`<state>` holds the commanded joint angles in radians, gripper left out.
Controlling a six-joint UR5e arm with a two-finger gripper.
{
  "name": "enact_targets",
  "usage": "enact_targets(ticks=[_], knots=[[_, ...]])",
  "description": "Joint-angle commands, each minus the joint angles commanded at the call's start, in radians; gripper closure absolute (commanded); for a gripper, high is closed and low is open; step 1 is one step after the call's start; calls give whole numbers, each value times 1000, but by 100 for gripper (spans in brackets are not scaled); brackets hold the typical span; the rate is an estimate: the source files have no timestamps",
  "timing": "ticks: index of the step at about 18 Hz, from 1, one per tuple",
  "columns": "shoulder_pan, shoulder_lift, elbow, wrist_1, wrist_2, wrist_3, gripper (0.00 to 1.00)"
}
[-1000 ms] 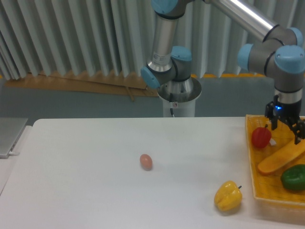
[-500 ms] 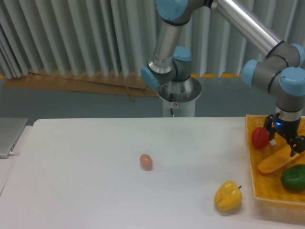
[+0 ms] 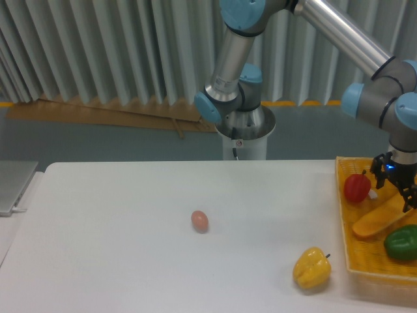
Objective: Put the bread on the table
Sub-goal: 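Lower the open gripper into the basket onto the orange loaf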
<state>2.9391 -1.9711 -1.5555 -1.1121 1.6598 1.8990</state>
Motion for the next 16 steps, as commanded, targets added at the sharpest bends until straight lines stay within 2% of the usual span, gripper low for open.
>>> enact_targets(ticks=[6,13,16], knots=[[2,-43,38,21,-2,15,0],[0,-77,35,69,-3,14,0],[-3,-81,29,72,-3,18,0]])
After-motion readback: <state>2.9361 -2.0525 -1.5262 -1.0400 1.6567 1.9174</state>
